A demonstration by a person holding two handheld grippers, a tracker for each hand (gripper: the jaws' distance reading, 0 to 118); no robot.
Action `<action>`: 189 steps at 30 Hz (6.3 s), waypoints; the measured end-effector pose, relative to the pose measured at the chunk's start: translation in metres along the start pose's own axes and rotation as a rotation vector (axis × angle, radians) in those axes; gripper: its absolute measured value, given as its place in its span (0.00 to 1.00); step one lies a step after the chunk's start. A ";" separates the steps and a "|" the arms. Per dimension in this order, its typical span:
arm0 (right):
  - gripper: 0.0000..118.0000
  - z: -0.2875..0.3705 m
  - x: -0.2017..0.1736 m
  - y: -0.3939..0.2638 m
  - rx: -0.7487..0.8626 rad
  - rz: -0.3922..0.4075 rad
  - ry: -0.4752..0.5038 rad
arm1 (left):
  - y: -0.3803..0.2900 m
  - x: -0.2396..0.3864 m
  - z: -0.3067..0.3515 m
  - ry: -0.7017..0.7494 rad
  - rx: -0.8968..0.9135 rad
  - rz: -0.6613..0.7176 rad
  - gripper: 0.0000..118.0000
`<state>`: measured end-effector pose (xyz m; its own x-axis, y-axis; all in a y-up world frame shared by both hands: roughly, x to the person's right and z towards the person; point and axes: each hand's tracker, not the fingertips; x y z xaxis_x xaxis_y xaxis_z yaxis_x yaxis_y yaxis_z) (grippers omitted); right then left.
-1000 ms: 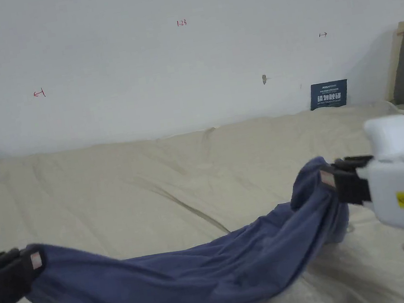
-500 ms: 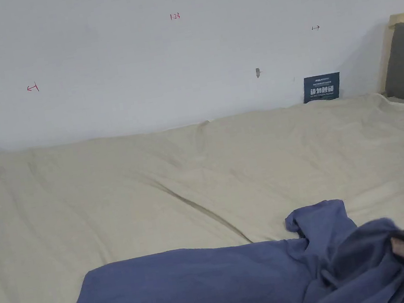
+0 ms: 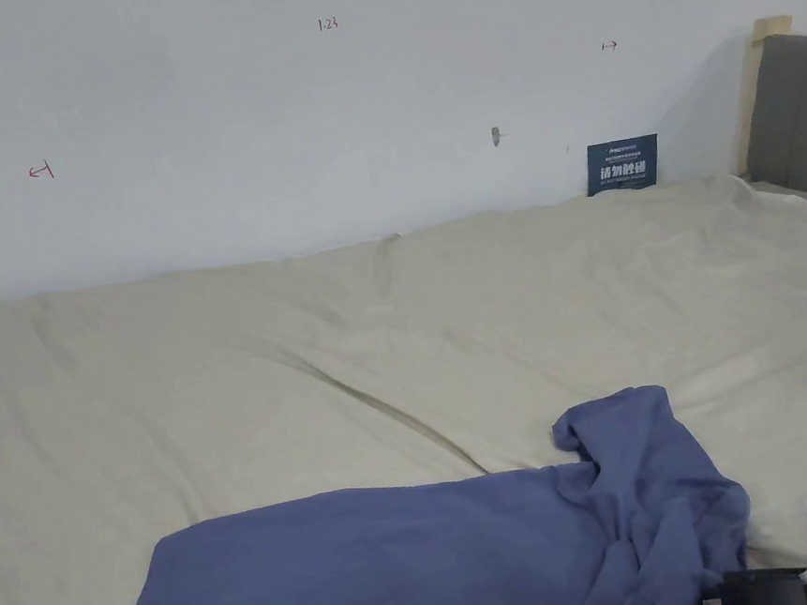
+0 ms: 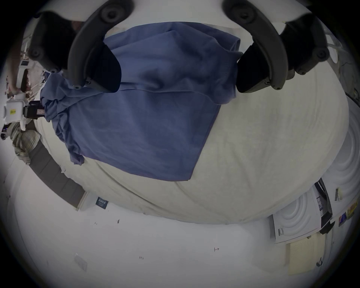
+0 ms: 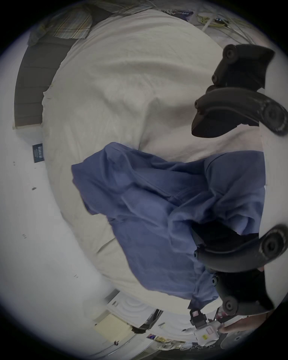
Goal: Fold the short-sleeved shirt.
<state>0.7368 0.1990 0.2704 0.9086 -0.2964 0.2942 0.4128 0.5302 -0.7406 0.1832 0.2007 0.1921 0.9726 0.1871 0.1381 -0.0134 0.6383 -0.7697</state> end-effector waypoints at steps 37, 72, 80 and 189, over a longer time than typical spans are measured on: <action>0.86 -0.107 0.027 0.176 -0.180 -0.120 -0.029 | -0.016 0.009 0.069 -0.061 0.374 -0.022 0.00; 0.00 -0.076 -0.015 0.148 -0.125 0.143 0.095 | 0.212 0.011 -0.165 -0.077 -0.220 -0.097 0.98; 0.00 -0.097 -0.009 0.148 -0.179 0.161 0.112 | 0.208 0.016 -0.209 0.012 -0.310 -0.198 0.88; 0.00 0.078 0.021 -0.025 0.012 0.496 0.189 | -0.035 -0.022 0.063 -0.120 0.057 -0.199 0.08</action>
<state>0.7503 0.2412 0.3425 0.9680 -0.1451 -0.2047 -0.0621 0.6518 -0.7558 0.1477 0.2215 0.2551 0.9229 0.1385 0.3591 0.1591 0.7122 -0.6837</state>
